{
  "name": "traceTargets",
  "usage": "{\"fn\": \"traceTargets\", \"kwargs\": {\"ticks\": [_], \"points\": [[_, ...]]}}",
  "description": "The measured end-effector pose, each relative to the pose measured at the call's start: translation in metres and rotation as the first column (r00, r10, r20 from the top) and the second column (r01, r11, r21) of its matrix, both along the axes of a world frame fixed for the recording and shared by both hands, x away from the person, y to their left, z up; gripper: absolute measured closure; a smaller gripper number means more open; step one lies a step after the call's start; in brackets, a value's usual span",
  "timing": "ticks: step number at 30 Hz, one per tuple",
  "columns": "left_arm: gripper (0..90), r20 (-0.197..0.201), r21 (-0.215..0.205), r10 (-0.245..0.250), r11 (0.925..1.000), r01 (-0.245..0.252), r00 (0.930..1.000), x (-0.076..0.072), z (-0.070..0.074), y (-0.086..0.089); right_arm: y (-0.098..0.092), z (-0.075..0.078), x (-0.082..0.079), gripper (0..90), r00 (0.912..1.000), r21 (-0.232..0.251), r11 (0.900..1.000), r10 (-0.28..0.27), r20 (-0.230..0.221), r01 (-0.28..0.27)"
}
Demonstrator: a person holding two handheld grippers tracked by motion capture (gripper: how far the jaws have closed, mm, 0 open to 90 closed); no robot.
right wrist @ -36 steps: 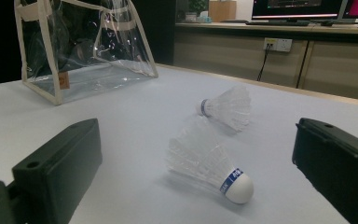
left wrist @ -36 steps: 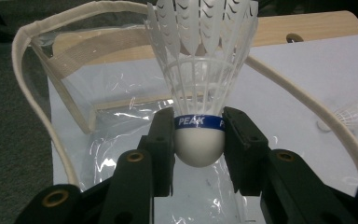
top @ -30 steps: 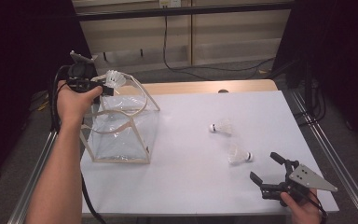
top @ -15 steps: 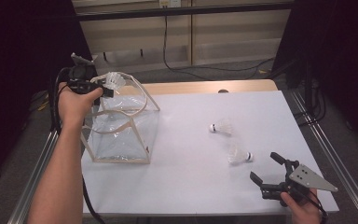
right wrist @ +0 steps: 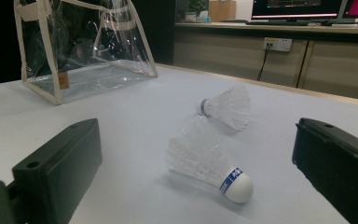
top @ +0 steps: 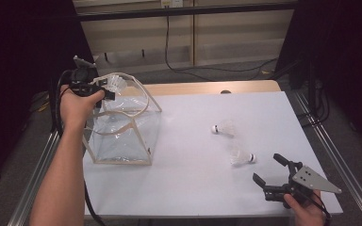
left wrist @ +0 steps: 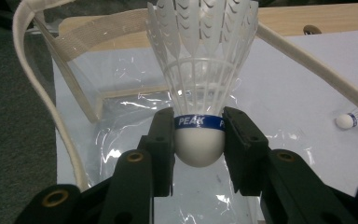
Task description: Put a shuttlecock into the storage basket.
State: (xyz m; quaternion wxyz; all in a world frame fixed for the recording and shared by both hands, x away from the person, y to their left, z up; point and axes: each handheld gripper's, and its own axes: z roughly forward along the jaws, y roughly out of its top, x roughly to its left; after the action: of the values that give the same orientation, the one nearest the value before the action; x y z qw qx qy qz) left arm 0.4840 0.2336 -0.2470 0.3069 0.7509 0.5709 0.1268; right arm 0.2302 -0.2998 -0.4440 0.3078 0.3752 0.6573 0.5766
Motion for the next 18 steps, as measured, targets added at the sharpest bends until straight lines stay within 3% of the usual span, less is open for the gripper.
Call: {"fn": "traceTargets", "kwargs": {"ticks": [18], "points": [[65.6, -0.026, 0.01, -0.007, 0.9999, 0.007, 0.9996, 0.0024, -0.0081, -0.0027, -0.0002, 0.0, 0.0, 1.1, 1.0, 0.001, 1.0, 0.0, 0.001, 0.0]]}}
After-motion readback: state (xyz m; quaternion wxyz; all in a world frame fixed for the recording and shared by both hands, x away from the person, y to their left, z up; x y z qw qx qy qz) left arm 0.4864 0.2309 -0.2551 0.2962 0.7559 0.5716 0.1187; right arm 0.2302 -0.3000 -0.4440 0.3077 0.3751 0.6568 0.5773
